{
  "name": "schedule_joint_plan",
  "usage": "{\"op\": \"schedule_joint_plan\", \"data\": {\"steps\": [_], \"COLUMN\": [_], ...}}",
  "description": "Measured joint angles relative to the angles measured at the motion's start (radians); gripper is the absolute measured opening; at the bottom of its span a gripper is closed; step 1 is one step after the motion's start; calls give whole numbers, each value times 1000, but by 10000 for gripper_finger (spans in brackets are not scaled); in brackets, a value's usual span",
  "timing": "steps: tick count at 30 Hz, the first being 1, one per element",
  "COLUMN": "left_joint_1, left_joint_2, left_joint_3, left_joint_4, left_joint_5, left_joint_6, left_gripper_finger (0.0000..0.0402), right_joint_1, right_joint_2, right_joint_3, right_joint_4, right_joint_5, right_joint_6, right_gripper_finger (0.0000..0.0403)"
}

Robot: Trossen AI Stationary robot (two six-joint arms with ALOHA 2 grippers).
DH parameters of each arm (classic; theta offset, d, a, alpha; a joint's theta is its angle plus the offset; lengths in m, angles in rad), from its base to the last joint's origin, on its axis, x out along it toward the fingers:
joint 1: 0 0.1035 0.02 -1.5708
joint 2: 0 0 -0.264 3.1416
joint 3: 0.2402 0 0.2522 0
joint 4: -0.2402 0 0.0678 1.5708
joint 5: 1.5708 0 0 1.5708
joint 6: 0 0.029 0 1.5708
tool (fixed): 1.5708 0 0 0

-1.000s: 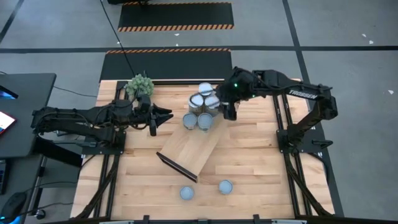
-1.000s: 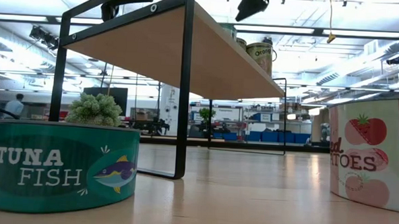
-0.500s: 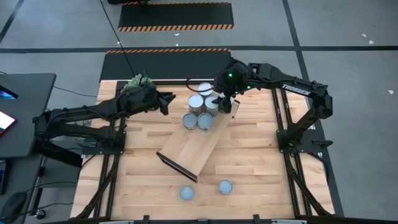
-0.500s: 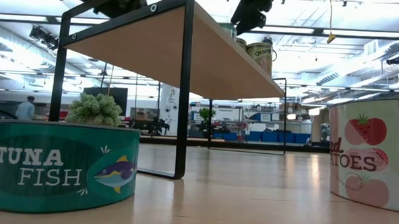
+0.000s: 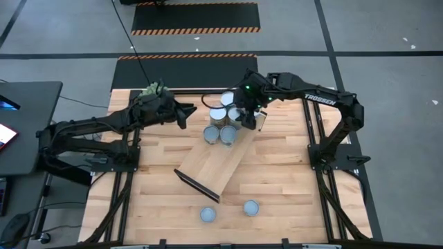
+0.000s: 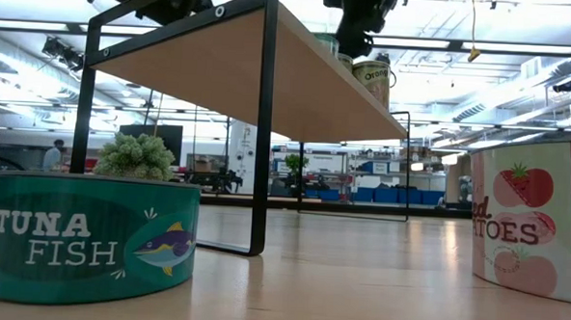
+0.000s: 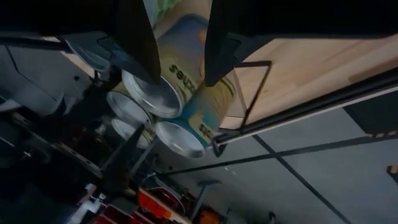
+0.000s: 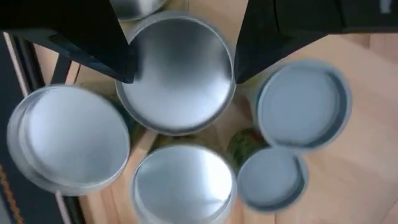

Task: Pick and place cans onto a shelf
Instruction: Adjust the cans on the shelf

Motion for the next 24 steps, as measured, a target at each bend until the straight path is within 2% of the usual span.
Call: {"op": "schedule_joint_plan", "data": {"steps": [6, 11, 17, 24], "left_joint_1": [-8, 1, -1, -1], "left_joint_2": [9, 50, 74, 73], "left_joint_3": [0, 0, 0, 0], "left_joint_4": [1, 4, 36, 57], "left_joint_5": [-2, -20, -15, 7], "left_joint_6": [6, 8, 9, 43], "left_gripper_finger": [133, 133, 133, 133], "right_joint_1": [13, 43, 58, 58], "right_joint_2": [-3, -10, -11, -13], "right_joint_3": [2, 2, 34, 172], "right_joint_4": [-61, -93, -112, -206], "right_joint_5": [-60, -71, -39, 25], "right_joint_6": [-18, -20, -42, -86], "right_gripper_finger": [284, 284, 284, 284]}}
